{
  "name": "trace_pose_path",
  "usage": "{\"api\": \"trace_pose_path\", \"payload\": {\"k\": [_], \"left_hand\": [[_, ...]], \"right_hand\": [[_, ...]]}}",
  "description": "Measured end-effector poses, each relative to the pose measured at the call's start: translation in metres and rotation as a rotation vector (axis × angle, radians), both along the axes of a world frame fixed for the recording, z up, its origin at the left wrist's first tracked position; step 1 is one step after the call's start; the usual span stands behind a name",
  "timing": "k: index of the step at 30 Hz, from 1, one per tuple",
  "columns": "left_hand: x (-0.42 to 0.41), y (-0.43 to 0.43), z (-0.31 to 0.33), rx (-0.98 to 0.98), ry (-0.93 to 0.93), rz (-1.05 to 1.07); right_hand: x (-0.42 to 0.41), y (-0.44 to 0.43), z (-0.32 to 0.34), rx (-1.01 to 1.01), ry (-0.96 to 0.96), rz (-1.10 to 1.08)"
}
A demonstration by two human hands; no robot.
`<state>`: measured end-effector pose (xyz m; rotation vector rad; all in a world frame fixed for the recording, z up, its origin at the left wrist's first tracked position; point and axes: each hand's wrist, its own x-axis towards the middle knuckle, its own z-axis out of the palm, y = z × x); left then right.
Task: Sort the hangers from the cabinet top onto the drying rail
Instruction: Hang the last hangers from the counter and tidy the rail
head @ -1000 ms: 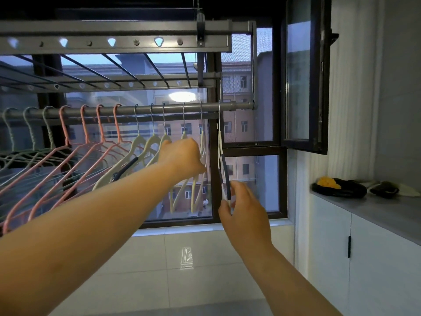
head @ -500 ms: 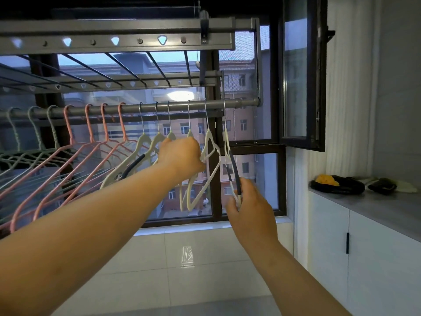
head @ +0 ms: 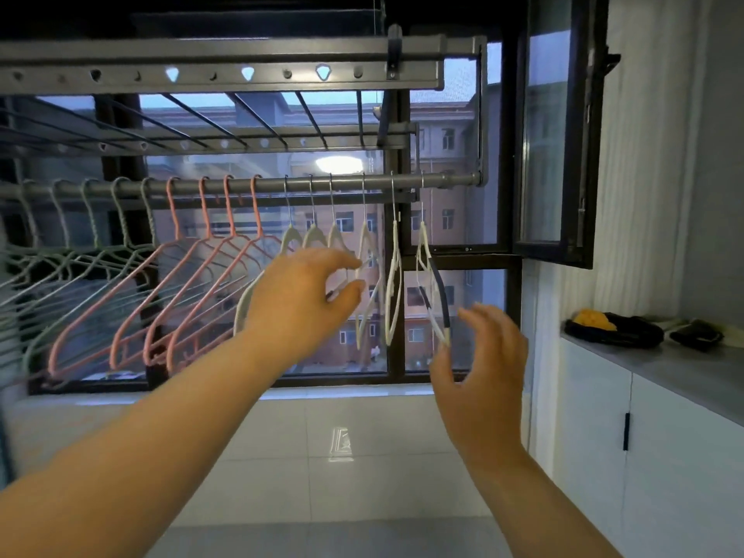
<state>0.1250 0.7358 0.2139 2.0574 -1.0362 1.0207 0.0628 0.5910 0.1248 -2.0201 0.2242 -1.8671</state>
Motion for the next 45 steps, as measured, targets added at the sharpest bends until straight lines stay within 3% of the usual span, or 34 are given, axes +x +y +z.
{"api": "trace_pose_path", "payload": {"k": [4, 13, 21, 45], "left_hand": [[-0.015, 0.043, -0.044, -0.139, 0.03, -0.09], [0.001, 0.091, -0.099, -0.151, 0.145, 0.05], [0.013, 0.141, -0.118, -0.136, 0.253, 0.15], [0.033, 0.158, -0.133, -0.046, 0.363, 0.176]], "right_hand": [[-0.005, 0.028, -0.008, -0.133, -0.001, 0.052], [0.02, 0.087, -0.016, 0.09, 0.29, 0.255], [0.046, 0.132, -0.007, 0.23, 0.404, 0.242], [0.07, 0.12, -0.011, 0.22, 0.573, 0.049]]}}
